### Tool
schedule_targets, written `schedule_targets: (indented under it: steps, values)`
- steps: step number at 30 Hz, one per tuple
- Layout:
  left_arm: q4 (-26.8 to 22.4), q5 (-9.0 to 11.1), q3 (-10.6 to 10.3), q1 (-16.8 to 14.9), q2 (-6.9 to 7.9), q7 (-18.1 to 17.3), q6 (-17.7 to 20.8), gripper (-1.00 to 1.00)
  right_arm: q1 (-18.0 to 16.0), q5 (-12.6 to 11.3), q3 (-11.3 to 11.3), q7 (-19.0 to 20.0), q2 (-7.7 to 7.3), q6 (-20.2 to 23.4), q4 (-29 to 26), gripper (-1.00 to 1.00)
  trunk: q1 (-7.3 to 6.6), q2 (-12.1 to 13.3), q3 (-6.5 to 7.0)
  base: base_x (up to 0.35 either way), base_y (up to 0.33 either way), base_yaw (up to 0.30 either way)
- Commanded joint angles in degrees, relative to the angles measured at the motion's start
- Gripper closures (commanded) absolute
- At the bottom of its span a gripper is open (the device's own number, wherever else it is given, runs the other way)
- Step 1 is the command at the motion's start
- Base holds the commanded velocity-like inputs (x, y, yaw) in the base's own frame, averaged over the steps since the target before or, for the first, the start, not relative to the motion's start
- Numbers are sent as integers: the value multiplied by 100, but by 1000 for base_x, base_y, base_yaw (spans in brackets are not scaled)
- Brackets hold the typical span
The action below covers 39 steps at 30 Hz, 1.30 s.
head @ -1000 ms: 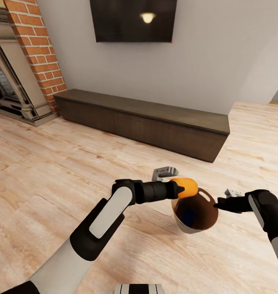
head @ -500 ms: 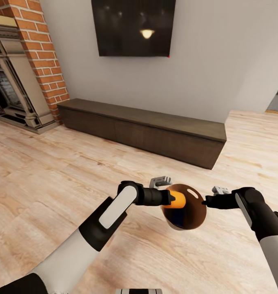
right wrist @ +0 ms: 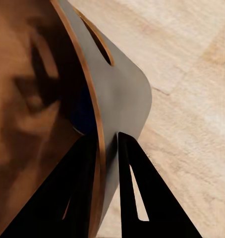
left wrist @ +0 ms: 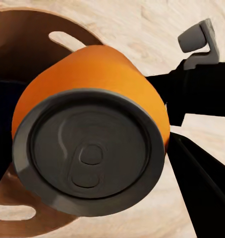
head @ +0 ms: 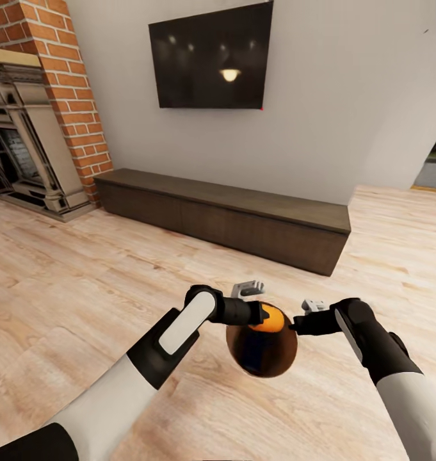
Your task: Put the three can of soda from the living room inside the tash can in the kitchen.
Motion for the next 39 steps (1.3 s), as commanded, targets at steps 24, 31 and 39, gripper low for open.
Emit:
schedule_targets:
  steps: [24,31,39]
  values:
    - [-2213,-73,989,1378,1116,20,-650,-100,-17,-256,-5,14,68,55,80,100,-16,8,135,0,0,0]
    - [-2450,-82,3286,2986,1759,-252,-806,-100,-17,-259,-22,11,58,55,86,100,-24,12,201,0,0,0]
    - [-1548,-1509,3616,4275,1558,-386,-2243,-100,-18,-232,26,11,70,55,19,100,-37,19,312,0,0,0]
